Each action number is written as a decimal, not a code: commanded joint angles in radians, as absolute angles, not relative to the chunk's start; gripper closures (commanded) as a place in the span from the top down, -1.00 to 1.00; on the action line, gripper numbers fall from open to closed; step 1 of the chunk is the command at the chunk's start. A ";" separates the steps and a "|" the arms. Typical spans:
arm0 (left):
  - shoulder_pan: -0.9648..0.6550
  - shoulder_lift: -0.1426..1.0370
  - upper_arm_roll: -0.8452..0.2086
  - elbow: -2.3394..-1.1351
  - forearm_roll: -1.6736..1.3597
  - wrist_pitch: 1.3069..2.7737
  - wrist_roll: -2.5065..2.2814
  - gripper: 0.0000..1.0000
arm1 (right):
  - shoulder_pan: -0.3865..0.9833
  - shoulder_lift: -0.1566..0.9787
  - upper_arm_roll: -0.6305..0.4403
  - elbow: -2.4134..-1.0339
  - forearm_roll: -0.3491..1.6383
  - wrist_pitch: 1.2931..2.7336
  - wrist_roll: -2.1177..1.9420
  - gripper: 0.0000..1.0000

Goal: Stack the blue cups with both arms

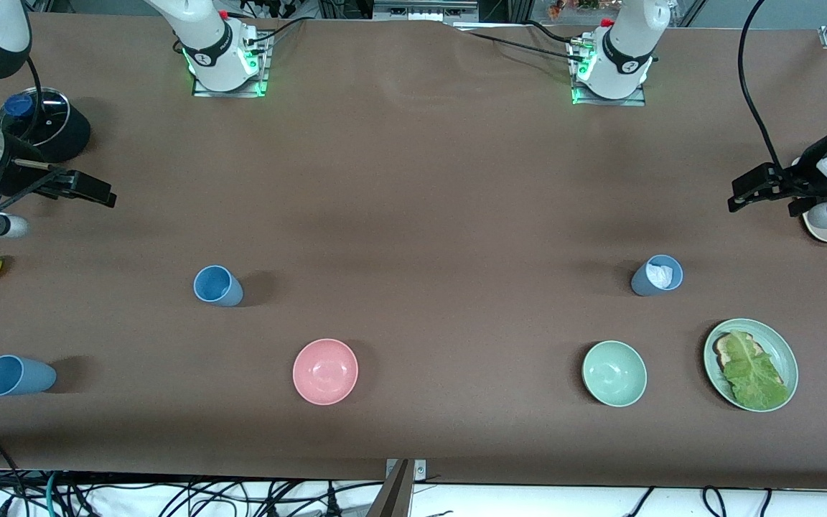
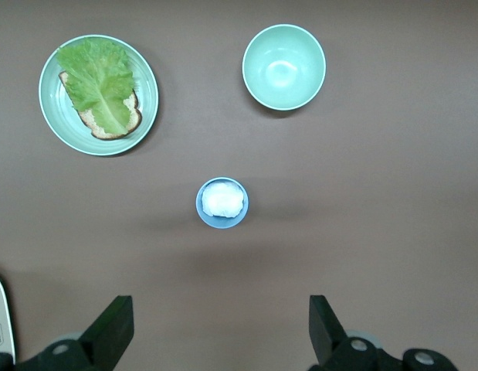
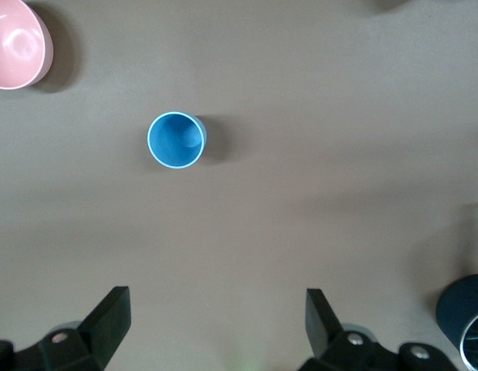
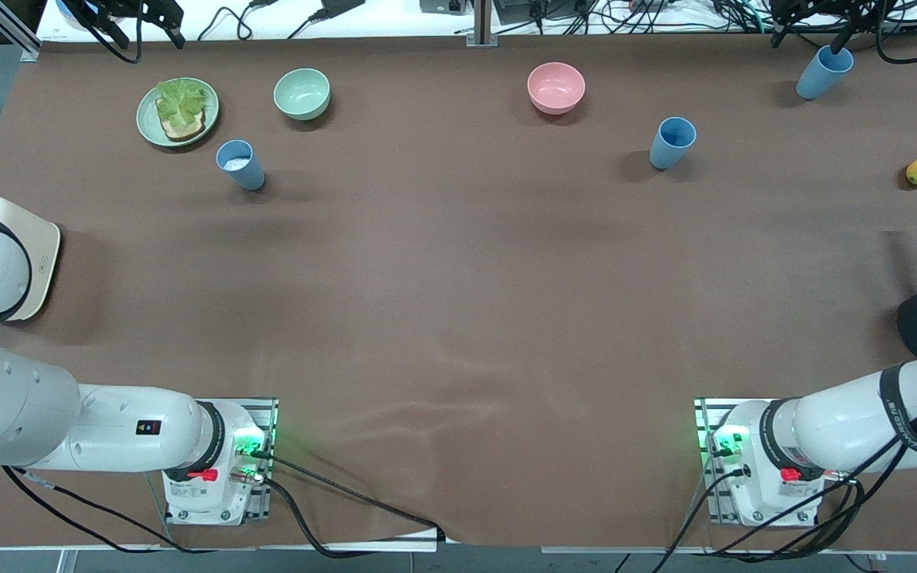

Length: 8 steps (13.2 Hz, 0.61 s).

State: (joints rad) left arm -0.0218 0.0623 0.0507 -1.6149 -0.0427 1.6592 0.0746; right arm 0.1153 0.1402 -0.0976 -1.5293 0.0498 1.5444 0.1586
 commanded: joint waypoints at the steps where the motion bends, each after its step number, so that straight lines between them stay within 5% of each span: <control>1: -0.015 0.071 0.048 -1.595 -0.028 1.652 0.094 1.00 | 0.109 0.133 -0.094 -1.534 0.054 1.551 0.170 1.00; 8: -0.015 0.071 0.048 -1.595 -0.028 1.652 0.094 1.00 | 0.109 0.133 -0.094 -1.532 0.048 1.545 0.169 1.00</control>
